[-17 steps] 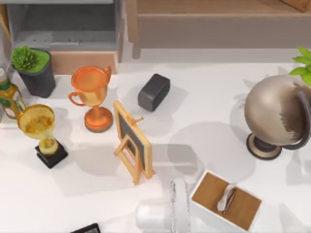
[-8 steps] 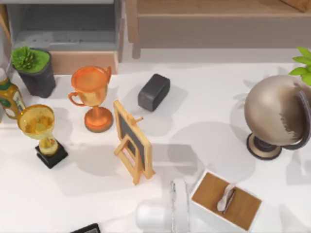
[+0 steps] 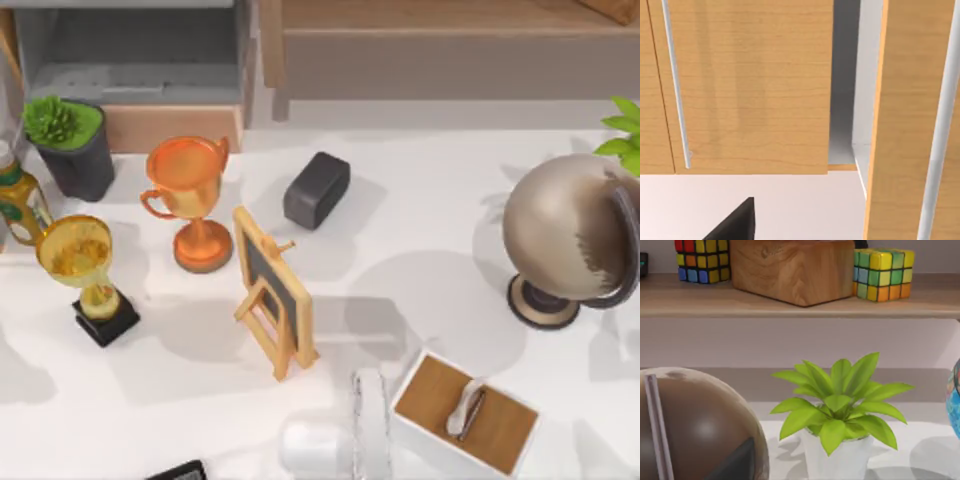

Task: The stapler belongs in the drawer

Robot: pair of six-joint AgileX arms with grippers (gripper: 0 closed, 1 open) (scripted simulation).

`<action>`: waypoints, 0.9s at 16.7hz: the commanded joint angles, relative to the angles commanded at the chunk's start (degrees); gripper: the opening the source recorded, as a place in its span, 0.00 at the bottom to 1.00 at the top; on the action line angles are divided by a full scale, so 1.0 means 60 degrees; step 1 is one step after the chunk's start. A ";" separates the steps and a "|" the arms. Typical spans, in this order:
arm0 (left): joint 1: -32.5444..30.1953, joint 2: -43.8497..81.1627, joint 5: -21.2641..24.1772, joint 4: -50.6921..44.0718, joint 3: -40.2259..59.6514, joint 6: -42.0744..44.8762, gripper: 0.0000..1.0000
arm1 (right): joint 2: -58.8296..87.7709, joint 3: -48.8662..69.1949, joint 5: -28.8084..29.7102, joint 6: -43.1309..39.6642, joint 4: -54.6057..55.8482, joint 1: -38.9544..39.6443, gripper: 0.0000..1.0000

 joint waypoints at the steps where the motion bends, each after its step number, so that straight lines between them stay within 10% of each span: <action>1: 0.0000 0.0000 0.0000 0.0000 0.0000 0.0000 1.00 | 0.0000 0.0000 0.0000 0.0000 0.0000 0.0000 1.00; 15: -0.0575 0.0294 -0.0571 -0.0437 0.0747 -0.0012 0.92 | 0.0000 0.0000 0.0000 0.0000 0.0000 0.0000 1.00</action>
